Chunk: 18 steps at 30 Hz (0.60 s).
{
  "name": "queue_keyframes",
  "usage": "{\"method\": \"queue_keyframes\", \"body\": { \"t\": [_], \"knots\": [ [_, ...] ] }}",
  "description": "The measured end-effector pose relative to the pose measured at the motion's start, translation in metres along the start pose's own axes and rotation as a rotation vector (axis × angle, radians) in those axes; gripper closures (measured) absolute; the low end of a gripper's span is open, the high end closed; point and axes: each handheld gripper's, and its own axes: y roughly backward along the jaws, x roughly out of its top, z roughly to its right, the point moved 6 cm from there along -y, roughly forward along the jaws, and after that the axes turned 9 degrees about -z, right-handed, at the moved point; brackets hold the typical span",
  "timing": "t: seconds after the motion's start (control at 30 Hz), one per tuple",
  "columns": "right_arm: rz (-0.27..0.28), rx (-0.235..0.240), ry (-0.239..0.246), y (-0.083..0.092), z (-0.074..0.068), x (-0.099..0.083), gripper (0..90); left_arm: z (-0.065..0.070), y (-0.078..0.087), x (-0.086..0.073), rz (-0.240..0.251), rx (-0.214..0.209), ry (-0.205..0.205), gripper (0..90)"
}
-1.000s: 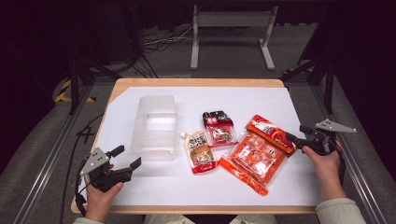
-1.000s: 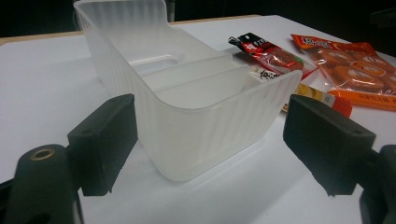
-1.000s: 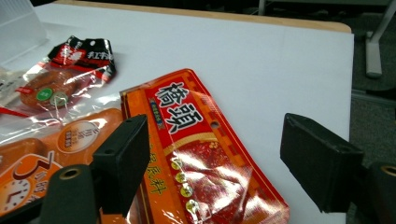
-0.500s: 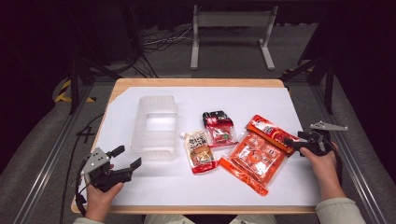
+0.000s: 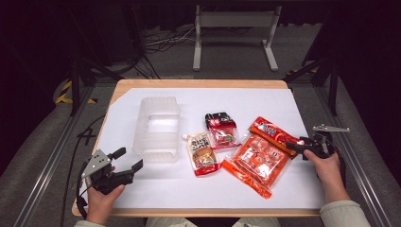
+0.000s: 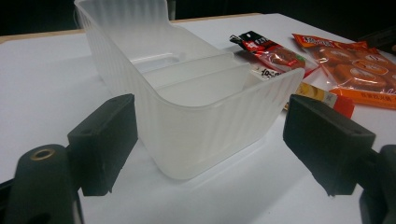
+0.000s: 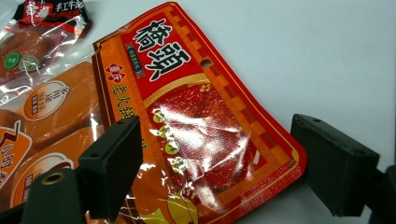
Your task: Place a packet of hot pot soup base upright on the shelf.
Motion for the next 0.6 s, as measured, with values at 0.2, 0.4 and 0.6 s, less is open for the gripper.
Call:
{"method": "queue_keyframes", "body": {
  "t": [0.2, 0.4, 0.6],
  "knots": [
    [0.053, 0.052, -0.026, 0.009, -0.002, 0.003, 29.6, 0.001, -0.002, 0.0, -0.006, 0.005, -0.006, 18.6],
    [0.019, 0.098, 0.017, 0.008, -0.012, 0.001, 33.1, 0.001, -0.001, 0.0, -0.005, 0.003, -0.005, 18.6],
    [0.043, 0.145, 0.06, 0.012, -0.019, 0.002, 40.9, 0.001, -0.002, 0.0, -0.006, 0.004, -0.007, 18.6]
  ]
}}
